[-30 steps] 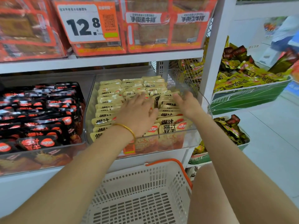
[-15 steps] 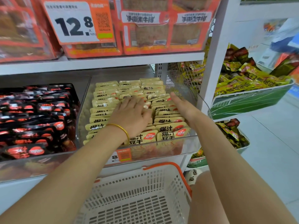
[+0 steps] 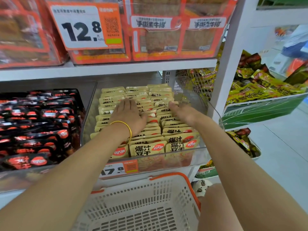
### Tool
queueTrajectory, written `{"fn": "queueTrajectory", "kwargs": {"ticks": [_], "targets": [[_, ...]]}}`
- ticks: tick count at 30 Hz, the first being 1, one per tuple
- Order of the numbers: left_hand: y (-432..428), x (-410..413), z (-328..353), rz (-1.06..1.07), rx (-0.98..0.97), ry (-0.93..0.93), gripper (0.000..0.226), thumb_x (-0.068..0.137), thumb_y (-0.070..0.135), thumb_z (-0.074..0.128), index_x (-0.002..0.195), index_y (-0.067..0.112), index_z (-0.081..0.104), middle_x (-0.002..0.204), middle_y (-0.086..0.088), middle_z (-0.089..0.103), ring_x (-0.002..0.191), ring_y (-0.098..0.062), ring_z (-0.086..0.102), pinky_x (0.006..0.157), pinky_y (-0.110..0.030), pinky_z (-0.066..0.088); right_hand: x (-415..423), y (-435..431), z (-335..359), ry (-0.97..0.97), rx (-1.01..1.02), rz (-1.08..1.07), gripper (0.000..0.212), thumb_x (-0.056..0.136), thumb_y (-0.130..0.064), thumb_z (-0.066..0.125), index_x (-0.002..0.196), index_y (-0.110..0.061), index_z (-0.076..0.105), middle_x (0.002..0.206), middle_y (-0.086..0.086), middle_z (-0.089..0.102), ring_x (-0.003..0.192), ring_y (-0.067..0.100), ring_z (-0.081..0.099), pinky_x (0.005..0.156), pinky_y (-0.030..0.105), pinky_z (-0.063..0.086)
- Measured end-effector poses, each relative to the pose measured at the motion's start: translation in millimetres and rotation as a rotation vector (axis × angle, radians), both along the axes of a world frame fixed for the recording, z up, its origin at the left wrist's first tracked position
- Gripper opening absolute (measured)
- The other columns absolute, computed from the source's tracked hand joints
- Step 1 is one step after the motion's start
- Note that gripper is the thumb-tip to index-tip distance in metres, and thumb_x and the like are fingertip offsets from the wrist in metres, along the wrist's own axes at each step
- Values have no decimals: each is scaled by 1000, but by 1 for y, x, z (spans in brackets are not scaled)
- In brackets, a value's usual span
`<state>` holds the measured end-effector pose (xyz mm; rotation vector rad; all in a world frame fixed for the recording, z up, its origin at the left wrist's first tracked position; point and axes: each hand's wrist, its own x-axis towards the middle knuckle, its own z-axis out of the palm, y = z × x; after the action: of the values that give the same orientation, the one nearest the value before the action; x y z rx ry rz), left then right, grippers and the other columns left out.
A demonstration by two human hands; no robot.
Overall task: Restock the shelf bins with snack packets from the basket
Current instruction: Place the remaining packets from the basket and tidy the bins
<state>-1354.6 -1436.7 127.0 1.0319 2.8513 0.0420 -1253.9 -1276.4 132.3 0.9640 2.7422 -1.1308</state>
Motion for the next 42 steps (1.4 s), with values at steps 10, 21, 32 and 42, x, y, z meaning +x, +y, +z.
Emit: {"fn": "queueTrajectory", "kwargs": {"ticks": [10,21,32,42], "targets": [[16,-19,2,1,19,31,64,100,44,16,152,8,4,159,-13,-1,147,-25,4,118,-36,3,-44,4,1,69,272,93,52,103,-36,26,152,-21,14,159,14,3,142,35,23,113,45,23],[14,-34,-3,-128,110,-12,60,100,36,24,151,9,6,159,-10,1,147,-20,0,120,-35,5,-61,22,-9,203,379,84,37,98,-10,41,133,-15,54,141,14,47,116,30,56,96,33,46],[8,-29,-3,-117,80,26,62,99,42,25,150,9,12,159,-11,3,147,-22,5,120,-35,8,-70,23,-14,173,492,-21,34,90,-2,43,59,-15,41,103,11,41,61,22,46,70,27,42],[20,-34,4,-153,112,-14,61,100,40,27,151,11,11,160,-8,1,147,-19,-1,118,-32,4,-80,22,-7,230,217,-270,41,92,-25,54,56,-13,38,76,11,45,63,20,45,60,24,38]]}}
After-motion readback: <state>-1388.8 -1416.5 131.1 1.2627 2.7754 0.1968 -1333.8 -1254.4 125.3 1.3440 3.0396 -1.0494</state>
